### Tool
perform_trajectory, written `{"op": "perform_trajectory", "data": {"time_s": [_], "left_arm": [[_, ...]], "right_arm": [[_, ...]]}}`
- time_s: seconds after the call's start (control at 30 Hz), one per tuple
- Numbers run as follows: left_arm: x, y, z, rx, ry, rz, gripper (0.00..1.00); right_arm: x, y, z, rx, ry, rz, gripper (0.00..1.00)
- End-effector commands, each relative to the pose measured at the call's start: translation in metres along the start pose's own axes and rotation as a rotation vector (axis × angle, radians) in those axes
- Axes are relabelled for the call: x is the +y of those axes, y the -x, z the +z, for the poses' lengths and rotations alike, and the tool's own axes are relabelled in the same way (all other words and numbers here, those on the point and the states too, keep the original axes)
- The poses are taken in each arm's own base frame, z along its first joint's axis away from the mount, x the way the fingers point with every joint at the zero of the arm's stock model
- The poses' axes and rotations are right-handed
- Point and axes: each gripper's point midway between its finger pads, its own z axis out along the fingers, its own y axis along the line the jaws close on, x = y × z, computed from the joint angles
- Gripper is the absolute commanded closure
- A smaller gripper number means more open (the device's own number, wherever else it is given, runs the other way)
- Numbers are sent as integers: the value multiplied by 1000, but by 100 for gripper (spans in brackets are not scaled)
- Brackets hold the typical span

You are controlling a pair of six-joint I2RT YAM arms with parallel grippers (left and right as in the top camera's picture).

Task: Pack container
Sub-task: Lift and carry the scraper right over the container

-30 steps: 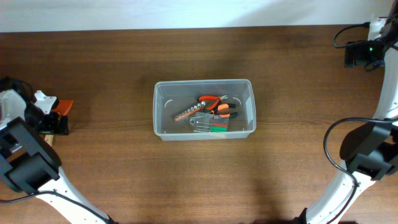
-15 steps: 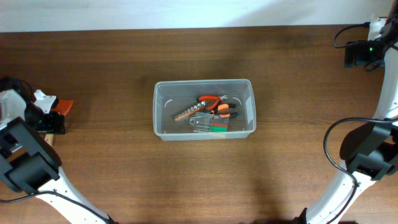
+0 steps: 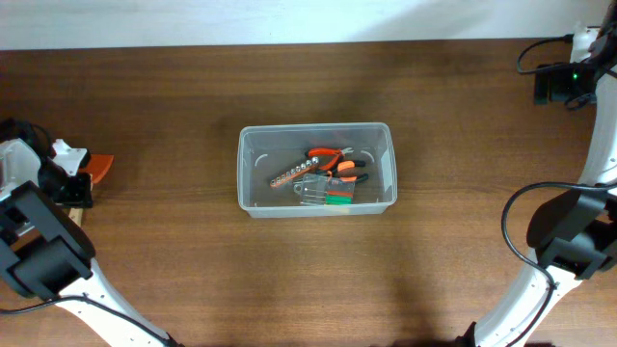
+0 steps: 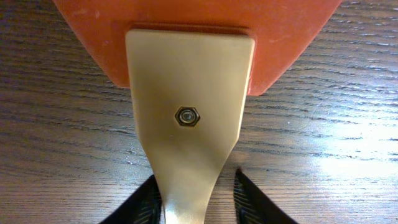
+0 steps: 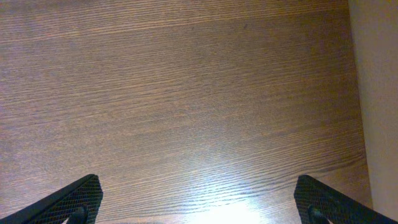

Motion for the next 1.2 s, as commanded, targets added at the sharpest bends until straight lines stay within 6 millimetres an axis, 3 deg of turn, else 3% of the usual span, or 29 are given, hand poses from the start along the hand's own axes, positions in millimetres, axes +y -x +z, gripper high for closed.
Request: {"op": "perform_trajectory", "data": {"time_s": [0.0, 0.17, 0.33, 0.7, 0.87, 1.0, 1.17], "left_arm": [[2, -1, 3, 1, -3, -1, 69], [1, -2, 3, 4, -5, 0, 77], [-1, -3, 3, 10, -12, 0, 78], [-5, -4, 3, 13, -29, -33, 99], [-10, 0, -1, 12, -38, -42, 98], [-20, 18, -16, -38, -66, -20, 98], [-34, 57, -57, -153, -96, 27, 98]], "right_arm": [[-3, 1, -4, -12, -2, 8, 1], [-3, 1, -4, -12, -2, 8, 1], [-3, 1, -4, -12, -2, 8, 1], [-3, 1, -4, -12, -2, 7, 1], [-3, 1, -4, -12, -2, 7, 1], [-3, 1, -4, -12, -2, 8, 1], [-3, 1, -4, -12, -2, 7, 1]]}}
